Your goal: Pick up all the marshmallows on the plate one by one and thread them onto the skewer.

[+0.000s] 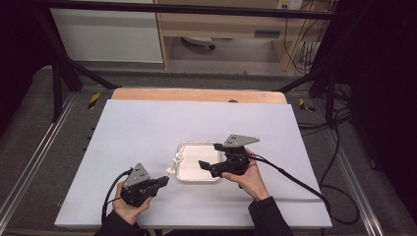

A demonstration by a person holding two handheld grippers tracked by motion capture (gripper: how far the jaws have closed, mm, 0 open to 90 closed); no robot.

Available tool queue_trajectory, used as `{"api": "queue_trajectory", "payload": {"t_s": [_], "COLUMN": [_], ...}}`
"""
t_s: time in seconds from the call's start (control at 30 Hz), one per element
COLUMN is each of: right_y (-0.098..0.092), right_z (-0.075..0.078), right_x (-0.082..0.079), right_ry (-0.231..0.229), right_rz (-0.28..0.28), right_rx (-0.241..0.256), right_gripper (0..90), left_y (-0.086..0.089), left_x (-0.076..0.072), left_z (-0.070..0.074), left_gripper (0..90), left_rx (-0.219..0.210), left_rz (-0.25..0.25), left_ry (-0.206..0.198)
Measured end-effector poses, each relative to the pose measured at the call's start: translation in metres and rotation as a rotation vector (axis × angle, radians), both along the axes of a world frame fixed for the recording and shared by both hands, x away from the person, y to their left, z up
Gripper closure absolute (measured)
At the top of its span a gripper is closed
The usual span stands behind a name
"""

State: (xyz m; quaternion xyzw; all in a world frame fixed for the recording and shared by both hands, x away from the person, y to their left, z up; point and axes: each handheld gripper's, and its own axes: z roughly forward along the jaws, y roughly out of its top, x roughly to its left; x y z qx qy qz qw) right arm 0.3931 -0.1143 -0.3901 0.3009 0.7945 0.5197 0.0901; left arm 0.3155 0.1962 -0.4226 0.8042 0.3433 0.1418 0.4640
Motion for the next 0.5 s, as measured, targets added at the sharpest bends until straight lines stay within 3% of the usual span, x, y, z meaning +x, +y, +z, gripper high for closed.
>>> {"api": "queue_trajectory", "payload": {"t_s": [0.1, 0.2, 0.5], "right_y": [-0.011, -0.020, -0.056], "right_z": [-0.007, -0.013, -0.031], "right_x": [-0.001, -0.001, -0.007], "right_ry": [-0.006, 0.025, 0.055], "right_rz": [-0.041, -0.062, -0.134], "right_rx": [-0.031, -0.051, -0.110], "right_gripper": [6.9, 4.1, 0.8], "left_y": [0.001, 0.002, 0.002], "left_x": [0.001, 0.002, 0.006], "left_z": [0.001, 0.002, 0.005], "left_gripper": [88.8, 88.8, 88.7], "left_rx": [-0.008, -0.010, -0.010], "left_rz": [0.001, 0.000, -0.005], "left_ry": [0.009, 0.024, 0.057]}}
